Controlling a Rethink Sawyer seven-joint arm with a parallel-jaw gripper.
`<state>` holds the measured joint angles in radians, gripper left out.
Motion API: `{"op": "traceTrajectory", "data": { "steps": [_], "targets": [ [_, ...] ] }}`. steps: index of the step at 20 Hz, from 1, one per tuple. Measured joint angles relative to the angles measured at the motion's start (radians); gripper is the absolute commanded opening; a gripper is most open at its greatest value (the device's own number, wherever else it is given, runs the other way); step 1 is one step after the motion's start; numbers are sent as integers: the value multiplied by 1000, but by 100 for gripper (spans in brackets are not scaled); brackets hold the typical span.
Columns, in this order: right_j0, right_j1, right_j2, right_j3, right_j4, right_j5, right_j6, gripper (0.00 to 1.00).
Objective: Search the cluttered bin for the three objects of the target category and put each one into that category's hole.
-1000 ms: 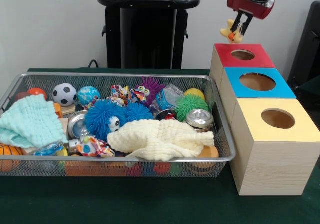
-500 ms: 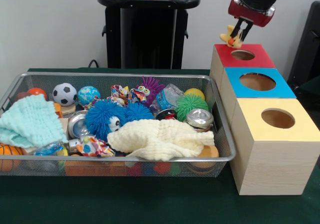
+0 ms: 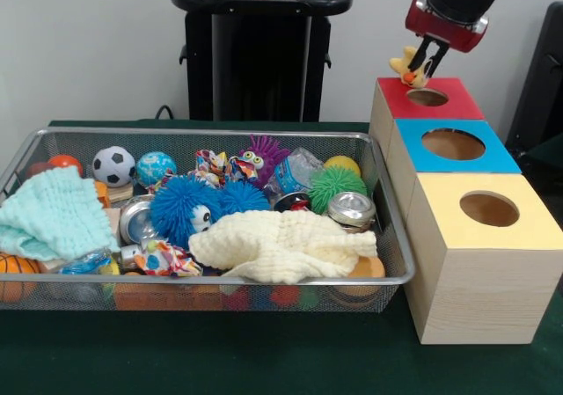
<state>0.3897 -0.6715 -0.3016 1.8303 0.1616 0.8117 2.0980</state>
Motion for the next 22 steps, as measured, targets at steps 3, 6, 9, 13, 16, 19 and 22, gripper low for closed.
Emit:
{"op": "traceTrajectory", "data": {
  "steps": [3, 6, 9, 13, 16, 19, 22],
  "targets": [
    [9, 7, -9, -9, 8, 11, 0, 0],
    [16, 12, -17, -15, 15, 14, 0, 0],
    [24, 19, -24, -27, 20, 24, 0, 0],
    [25, 39, -25, -72, 25, 60, 0, 0],
    [24, 66, -25, -120, 37, 86, 1, 0],
    [20, 110, -24, -191, 54, 119, 6, 0],
    [13, 153, -27, -243, 57, 186, 6, 0]
  ]
}}
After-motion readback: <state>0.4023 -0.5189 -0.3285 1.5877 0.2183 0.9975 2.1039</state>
